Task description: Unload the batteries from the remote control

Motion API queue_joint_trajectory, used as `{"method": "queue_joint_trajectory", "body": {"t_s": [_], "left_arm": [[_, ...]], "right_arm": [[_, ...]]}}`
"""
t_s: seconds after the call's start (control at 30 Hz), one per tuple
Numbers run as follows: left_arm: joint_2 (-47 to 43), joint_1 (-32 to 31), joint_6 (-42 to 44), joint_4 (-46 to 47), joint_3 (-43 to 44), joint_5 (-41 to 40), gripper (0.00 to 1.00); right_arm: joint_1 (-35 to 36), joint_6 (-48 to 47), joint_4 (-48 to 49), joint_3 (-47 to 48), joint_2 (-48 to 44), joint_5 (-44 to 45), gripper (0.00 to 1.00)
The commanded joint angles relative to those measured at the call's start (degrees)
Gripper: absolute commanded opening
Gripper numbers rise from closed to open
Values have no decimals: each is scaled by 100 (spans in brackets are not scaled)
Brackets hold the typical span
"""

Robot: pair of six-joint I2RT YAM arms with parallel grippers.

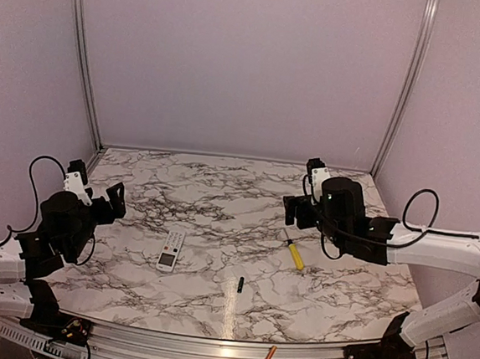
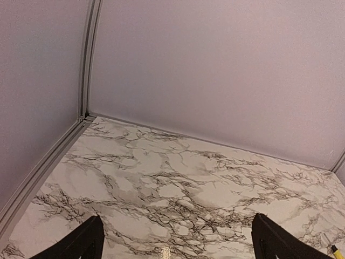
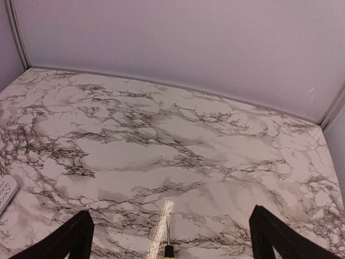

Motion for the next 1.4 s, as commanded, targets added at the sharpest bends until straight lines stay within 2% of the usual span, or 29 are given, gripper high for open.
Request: {"method": "queue_joint_trajectory", "body": {"t_s": [0.0,0.13,0.3,0.47,0.57,0.67,0.77,0.83,1.03,1.1,1.23,1.37], "left_arm": [[413,78,726,-229,444,-1161,99],[737,318,1062,68,487,-1450,99],[1151,722,1341,356,552,-1567,99],[1664,1271,1666,1169,390,-1548,99],[2016,1572,1962,1964,182,-1466,99],[2425,1894,1896,2245,176,-1404,99],[2820,2198,1992,2668,94,-1015,99],[2965,2360,2058,3079,-38,-695,99],[3272,2828,2402,4281,-330,229,99],[3383,2880,2443,4317,-264,402,99],[3721,3009,2486,4384,-39,551,99],[4034,3212,2353,4526,99,820,99]], "right_arm": [[-456,-321,117,213,-193,304,99],[-1060,-463,430,-88,-370,64,99],[-1447,-1022,1071,-701,-639,-179,99],[-1957,-1287,1749,-1352,-857,-167,99],[-2315,-1358,2201,-1683,-933,-285,99],[-2502,-1831,2967,-2135,-923,-196,99],[-2533,-2559,4307,-2735,-723,-59,99],[-2593,-2693,5092,-3010,-474,-18,99],[-3265,-2248,6076,-3218,235,-800,99],[-3499,-2100,6277,-3240,432,-1127,99],[-3638,-2131,6643,-3205,837,-1117,99],[-3802,-2108,7668,-3502,1195,-1201,99]]}}
